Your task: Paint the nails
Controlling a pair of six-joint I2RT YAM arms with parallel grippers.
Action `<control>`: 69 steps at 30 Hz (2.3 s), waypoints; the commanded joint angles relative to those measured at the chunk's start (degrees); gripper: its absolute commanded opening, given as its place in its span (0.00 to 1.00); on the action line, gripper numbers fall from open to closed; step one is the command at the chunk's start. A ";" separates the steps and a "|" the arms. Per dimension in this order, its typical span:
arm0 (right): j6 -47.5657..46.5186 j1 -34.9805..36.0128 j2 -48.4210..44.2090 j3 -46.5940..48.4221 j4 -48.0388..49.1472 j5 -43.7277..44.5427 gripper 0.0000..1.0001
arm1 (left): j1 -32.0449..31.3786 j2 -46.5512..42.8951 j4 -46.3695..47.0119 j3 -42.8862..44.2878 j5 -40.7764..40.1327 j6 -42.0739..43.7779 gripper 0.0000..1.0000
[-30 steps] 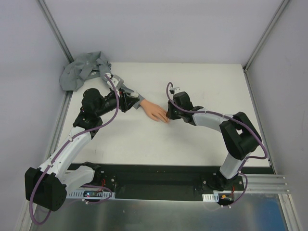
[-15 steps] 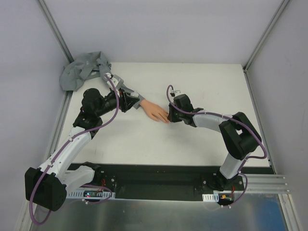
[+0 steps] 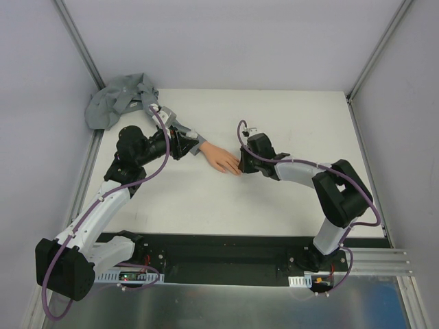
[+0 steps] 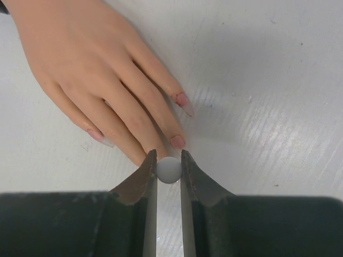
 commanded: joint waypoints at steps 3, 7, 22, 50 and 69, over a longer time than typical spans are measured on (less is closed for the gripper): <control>-0.38 0.22 0.73 3.86 1.12 -2.18 0.00 | -0.02 -0.84 2.45 0.32 2.02 -0.17 0.00; -0.30 0.22 1.09 4.21 0.94 -1.92 0.00 | -0.02 -0.93 2.45 0.32 1.93 -0.17 0.00; -0.03 0.22 -1.11 0.61 0.33 -1.13 0.00 | -0.02 -0.58 2.45 0.32 1.75 -0.08 0.00; -0.38 0.31 0.73 3.86 0.68 -0.25 0.00 | -0.02 -0.93 2.45 0.32 2.02 -0.25 0.00; -0.03 0.31 -1.20 0.87 0.15 -0.07 0.00 | -0.02 -0.58 2.45 0.32 1.93 -0.17 0.00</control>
